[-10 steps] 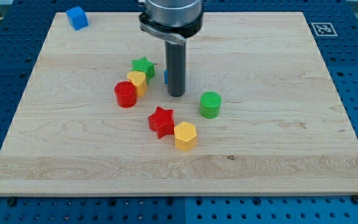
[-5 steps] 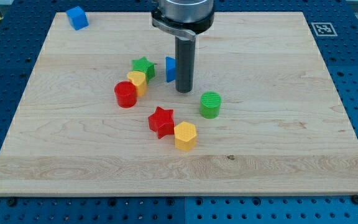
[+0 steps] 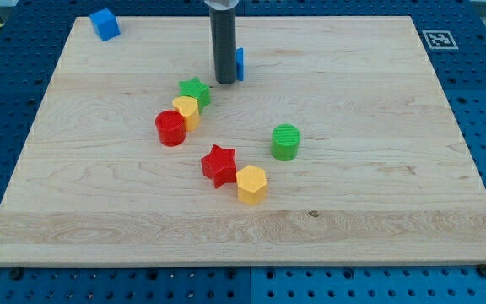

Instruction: Slide triangle to the top center of the board

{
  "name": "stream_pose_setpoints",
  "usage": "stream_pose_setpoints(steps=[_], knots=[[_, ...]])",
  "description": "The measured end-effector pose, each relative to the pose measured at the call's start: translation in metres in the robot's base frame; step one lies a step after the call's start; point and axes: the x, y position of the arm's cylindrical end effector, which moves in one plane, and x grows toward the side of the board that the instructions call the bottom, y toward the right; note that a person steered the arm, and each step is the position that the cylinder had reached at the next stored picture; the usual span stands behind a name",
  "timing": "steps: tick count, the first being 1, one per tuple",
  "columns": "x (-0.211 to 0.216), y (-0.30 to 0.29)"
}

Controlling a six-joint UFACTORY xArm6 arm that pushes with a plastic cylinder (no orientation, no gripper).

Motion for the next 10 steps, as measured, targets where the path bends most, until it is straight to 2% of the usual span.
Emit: stream_pose_setpoints(steps=[1, 4, 7, 10], knots=[[0.000, 0.014], [-0.057, 0.015], [-0.081, 0.015], [-0.081, 0.002]])
